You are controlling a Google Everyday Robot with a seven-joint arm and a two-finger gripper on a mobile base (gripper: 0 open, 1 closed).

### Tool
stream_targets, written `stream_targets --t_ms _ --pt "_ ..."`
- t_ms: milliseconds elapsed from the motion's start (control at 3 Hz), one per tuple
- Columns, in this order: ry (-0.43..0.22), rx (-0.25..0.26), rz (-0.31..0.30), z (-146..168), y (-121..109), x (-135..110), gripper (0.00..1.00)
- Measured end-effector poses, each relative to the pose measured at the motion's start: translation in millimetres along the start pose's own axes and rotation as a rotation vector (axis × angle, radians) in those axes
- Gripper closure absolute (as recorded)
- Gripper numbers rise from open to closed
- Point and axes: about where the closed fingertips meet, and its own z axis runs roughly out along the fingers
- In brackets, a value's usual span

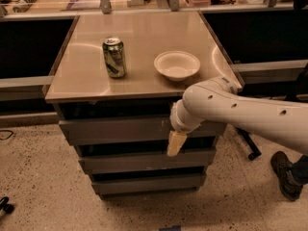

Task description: Open top drawer

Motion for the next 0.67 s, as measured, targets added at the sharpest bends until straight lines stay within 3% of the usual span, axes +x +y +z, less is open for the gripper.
stream_targets --t_ms 333,667 --pt "0.009 -0.059 -0.004 24.2 -4.5 -0.9 0.0" --pt "0.01 -0.067 -0.004 27.1 -4.7 -1.2 0.0"
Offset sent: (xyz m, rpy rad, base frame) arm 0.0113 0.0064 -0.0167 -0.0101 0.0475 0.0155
